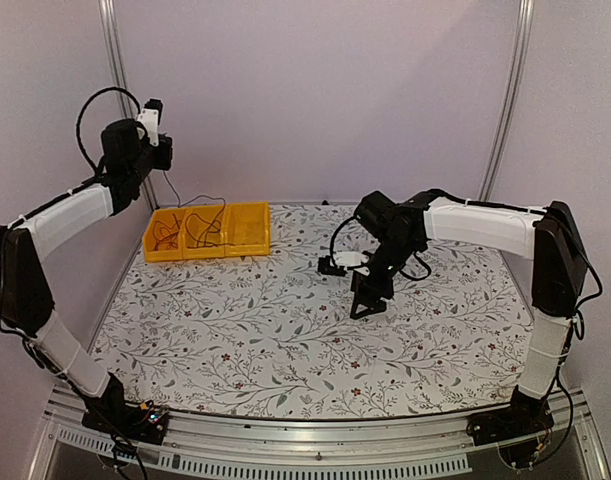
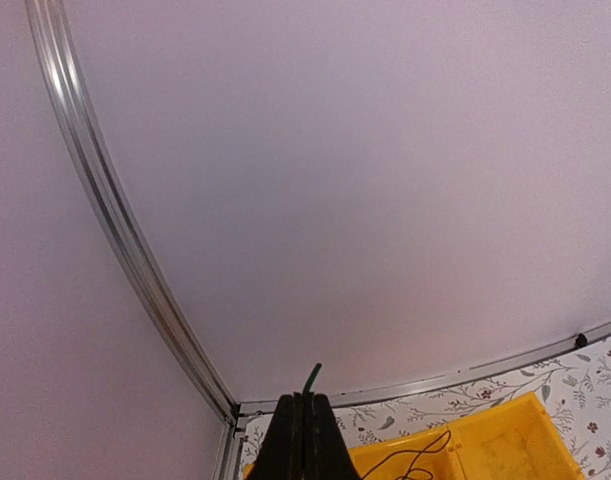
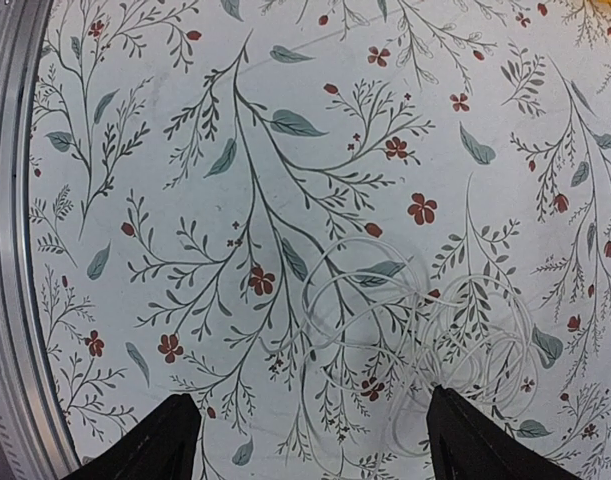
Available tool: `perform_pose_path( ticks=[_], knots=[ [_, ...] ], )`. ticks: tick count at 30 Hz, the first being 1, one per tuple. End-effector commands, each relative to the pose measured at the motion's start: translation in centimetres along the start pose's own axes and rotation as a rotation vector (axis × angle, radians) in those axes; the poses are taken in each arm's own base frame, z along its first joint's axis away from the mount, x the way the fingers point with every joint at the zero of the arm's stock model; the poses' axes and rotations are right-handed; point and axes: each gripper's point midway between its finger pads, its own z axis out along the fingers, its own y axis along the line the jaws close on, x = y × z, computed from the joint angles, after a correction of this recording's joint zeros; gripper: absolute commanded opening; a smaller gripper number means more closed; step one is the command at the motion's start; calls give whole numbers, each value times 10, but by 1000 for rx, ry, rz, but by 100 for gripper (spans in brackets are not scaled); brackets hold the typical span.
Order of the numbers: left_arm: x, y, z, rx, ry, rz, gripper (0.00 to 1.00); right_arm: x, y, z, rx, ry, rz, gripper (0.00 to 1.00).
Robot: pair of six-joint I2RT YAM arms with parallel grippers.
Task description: Untangle the cables
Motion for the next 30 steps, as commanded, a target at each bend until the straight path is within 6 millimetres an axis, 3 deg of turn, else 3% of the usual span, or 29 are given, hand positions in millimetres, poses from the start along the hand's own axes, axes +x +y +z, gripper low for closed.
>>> perform_pose_path(
  ticks=[1, 4, 9, 12, 14, 18, 26, 30],
  knots=[
    [46, -1, 11, -7, 119, 17, 0, -2, 3, -1, 0, 0, -13, 83],
    [59, -20, 24, 58, 138, -66, 0, 0, 5, 2, -8, 7, -13, 83],
    [71, -71, 46, 191, 154, -176, 0, 6, 8, 3, -10, 21, -11, 83],
    [81, -100, 54, 241, 169, -184, 0, 11, 10, 4, -9, 31, -11, 83],
    [96, -110, 59, 226, 198, -168, 0, 13, 11, 4, -6, 38, -13, 83],
    [131, -107, 66, 134, 258, -151, 0, 20, 13, 5, -3, 52, -14, 83],
    [190, -79, 66, 1, 311, -78, 0, 29, 20, 6, -17, 69, -9, 83],
    [212, -84, 74, 0, 353, -61, 0, 31, 20, 8, -23, 77, -5, 83]
  ],
)
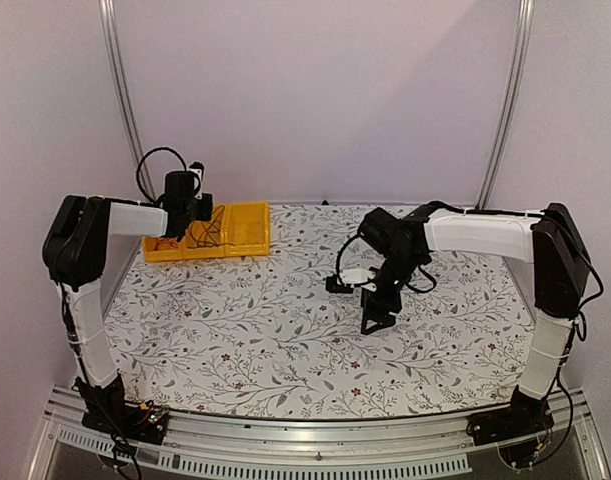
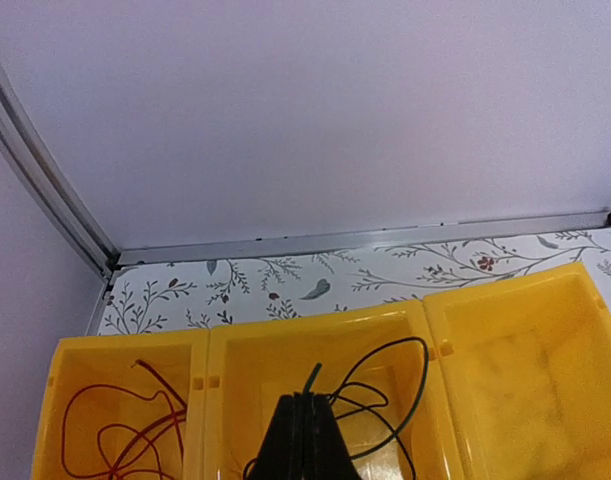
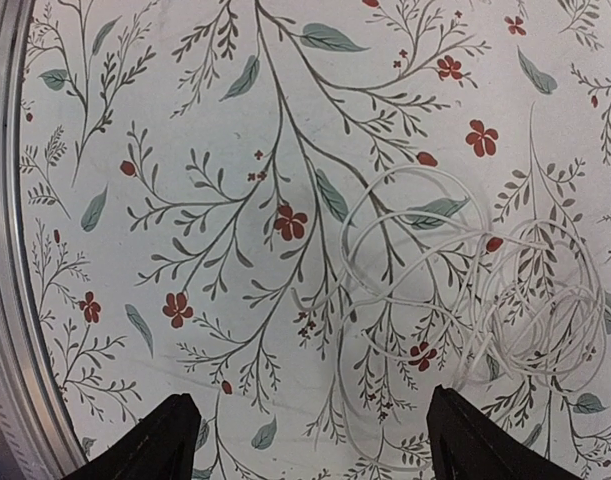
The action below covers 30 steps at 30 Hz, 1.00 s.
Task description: Untangle the cables
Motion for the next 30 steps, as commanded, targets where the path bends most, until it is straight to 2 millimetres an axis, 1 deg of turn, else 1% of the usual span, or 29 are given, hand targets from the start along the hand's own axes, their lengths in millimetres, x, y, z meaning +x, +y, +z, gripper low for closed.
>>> perform_pose_path(
  ticks=[1, 4, 6, 8, 9, 10, 13, 16, 20, 22, 24, 27, 29, 30],
  knots=[
    [12, 5, 17, -39, 11, 16, 0, -1, 4, -8, 12, -6, -17, 83],
    [12, 8, 23, -63, 33, 17, 0, -1, 3, -6, 14, 1, -18, 83],
    [19, 12, 30, -71, 102, -23, 0, -2, 2, -6, 22, 5, -26, 83],
    [34, 10, 39, -48, 190, -58, 0, -4, -1, -7, 33, 4, -31, 83],
    [46, 8, 41, -29, 248, -64, 2, -5, -2, -8, 36, 3, -34, 83],
    [52, 7, 44, -20, 279, -79, 3, -6, -3, -7, 37, 3, -37, 83],
    [77, 2, 49, 6, 376, -89, 5, -9, -5, -8, 45, -1, -44, 83],
    [86, -1, 55, 20, 421, -94, 7, -11, -7, -8, 49, 0, -48, 83],
    [97, -6, 56, 36, 466, -92, 7, -12, -7, -7, 49, 1, -53, 83],
    [96, -8, 52, 43, 470, -93, 10, -12, -7, -6, 48, 1, -56, 83],
    [90, -6, 46, 38, 459, -98, 12, -13, -8, -6, 52, 1, -57, 83],
    [73, -4, 33, 46, 422, -108, 14, -14, -9, -7, 56, 1, -60, 83],
    [57, -3, 23, 60, 392, -113, 22, -15, -9, -7, 60, 0, -61, 83],
    [46, -2, 15, 64, 371, -116, 27, -14, -10, -8, 61, 0, -61, 83]
  ],
)
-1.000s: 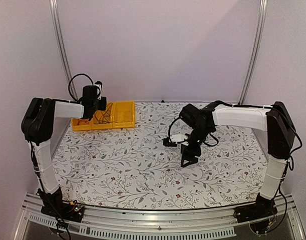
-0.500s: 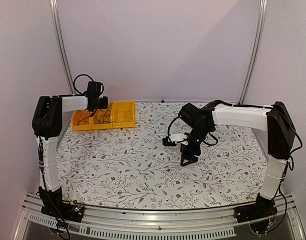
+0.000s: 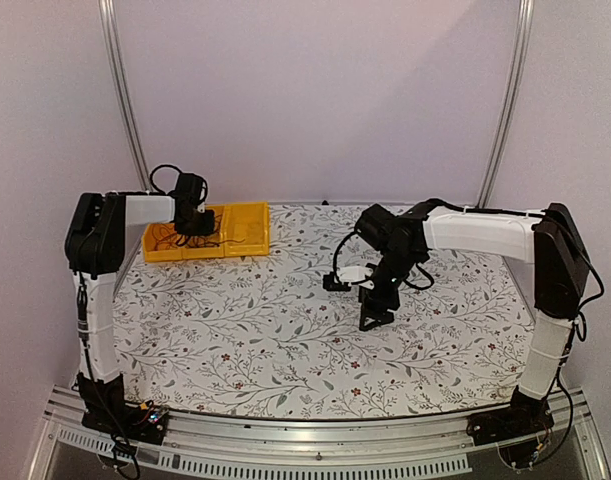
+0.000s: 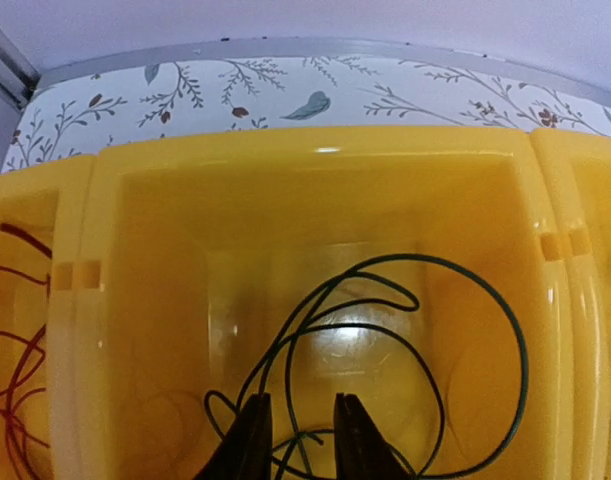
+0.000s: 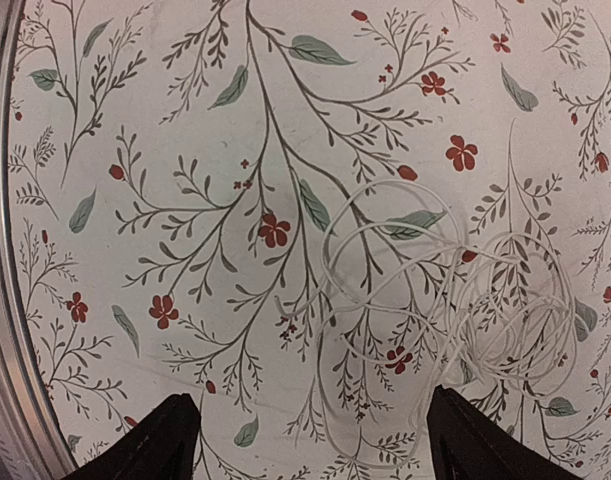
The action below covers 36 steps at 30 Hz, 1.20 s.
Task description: Untangle the cables
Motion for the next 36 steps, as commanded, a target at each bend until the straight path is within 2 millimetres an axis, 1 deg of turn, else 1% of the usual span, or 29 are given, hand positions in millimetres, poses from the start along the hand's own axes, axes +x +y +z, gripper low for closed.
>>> perform_pose_path(
  ticks=[1, 5, 7, 9, 12, 15, 16, 18, 20, 21, 23, 25, 29, 32, 34, 36],
  knots=[
    [-40, -3, -59, 45, -101, -21, 32, -9, -5, -4, 22, -9, -24, 83],
    [-64, 0, -99, 63, -180, -35, 48, -9, -5, -4, 22, -10, -26, 83],
    [-72, 1, -116, 75, -212, -32, 52, -9, -4, -4, 20, -11, -27, 83],
    [-75, 0, -128, 91, -226, -29, 54, -10, -4, -4, 20, -13, -29, 83],
    [-69, -7, -141, 139, -204, -28, 54, -12, -3, -3, 20, -15, -32, 83],
    [-51, -21, -152, 205, -159, -31, 51, -12, -2, -4, 17, -15, -34, 83],
    [-44, -28, -156, 231, -148, -27, 50, -11, -2, -3, 15, -14, -33, 83],
    [-26, -48, -162, 317, -127, 24, 50, -11, -1, -3, 14, -15, -33, 83],
    [-11, -67, -163, 390, -97, 95, 50, -11, -1, -3, 9, -18, -33, 83],
    [-4, -73, -160, 405, -77, 126, 49, -11, 0, -3, 5, -19, -33, 83],
    [12, -79, -149, 426, -24, 181, 48, -12, 1, -2, 0, -21, -31, 83],
    [19, -80, -140, 424, 14, 233, 48, -12, 1, -1, -4, -21, -29, 83],
    [27, -77, -122, 388, 77, 346, 48, -10, 3, 0, -9, -16, -25, 83],
    [31, -64, -109, 306, 128, 418, 47, -7, 5, 0, -11, -9, -24, 83],
    [31, -59, -105, 277, 136, 457, 48, -6, 5, 0, -10, -5, -23, 83],
    [33, -60, -103, 286, 132, 502, 49, -4, 5, 1, -10, -1, -21, 83]
  ],
)
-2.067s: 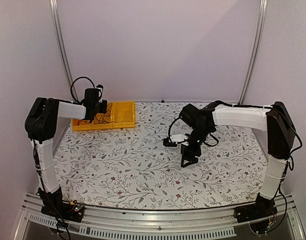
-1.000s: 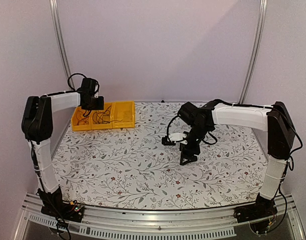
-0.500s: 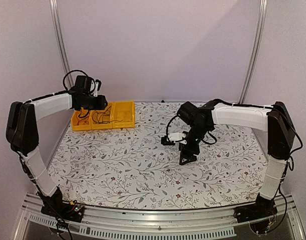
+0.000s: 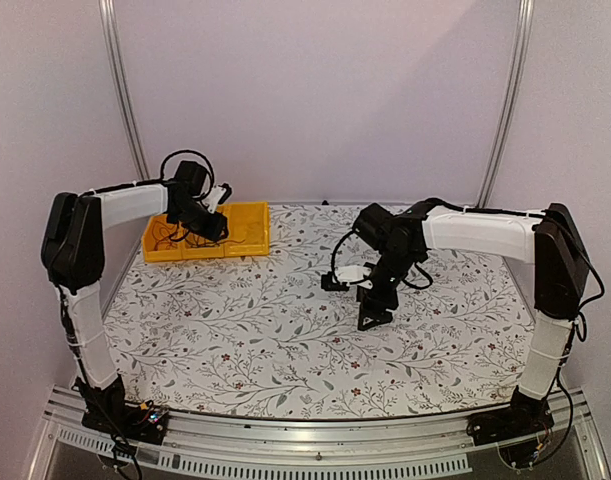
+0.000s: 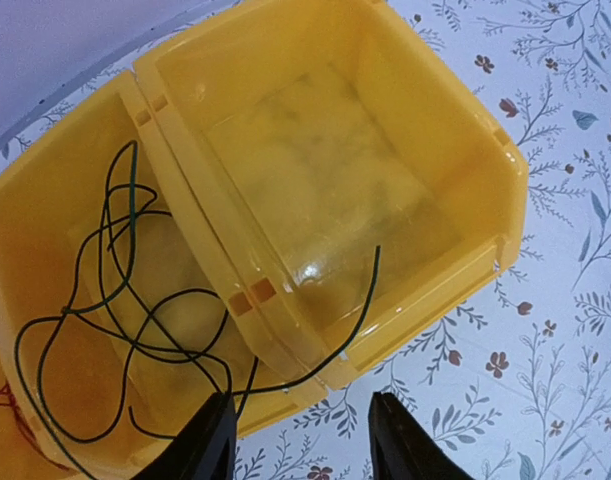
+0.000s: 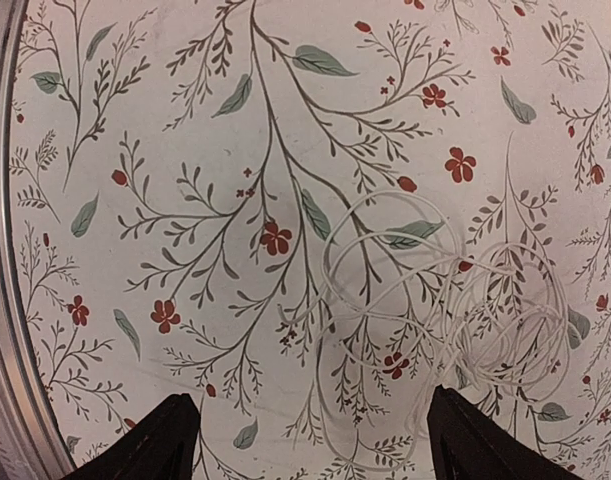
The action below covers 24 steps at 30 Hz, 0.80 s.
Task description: Untangle the cables
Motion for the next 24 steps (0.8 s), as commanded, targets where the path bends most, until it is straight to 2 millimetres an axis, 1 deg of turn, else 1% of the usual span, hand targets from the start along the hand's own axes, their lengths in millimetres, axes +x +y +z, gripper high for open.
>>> perform_pose_path(
  ticks=[1, 4, 9, 12, 15, 17, 20, 24],
  knots=[
    [8, 7, 1, -31, 58, 140, 49, 1, 5, 2, -19, 3, -3, 83],
    [13, 9, 6, -34, 74, 166, 52, 0, 5, 3, -20, 4, -4, 83],
    [15, -5, 18, 56, 67, 175, 52, 1, 5, 5, -26, 10, 1, 83],
    [17, -7, 27, 72, 77, 174, 51, 1, 4, 6, -27, 11, 4, 83],
    [16, -5, 33, 64, 84, 180, 48, 2, 4, 7, -27, 16, 6, 83],
    [15, -3, 33, 55, 87, 183, 45, 3, 5, 7, -28, 17, 6, 83],
    [17, 1, 33, 39, 93, 185, 36, 4, 5, 8, -28, 20, 7, 83],
    [19, 4, 33, 30, 95, 182, 14, 4, 5, 9, -29, 19, 8, 83]
  ],
)
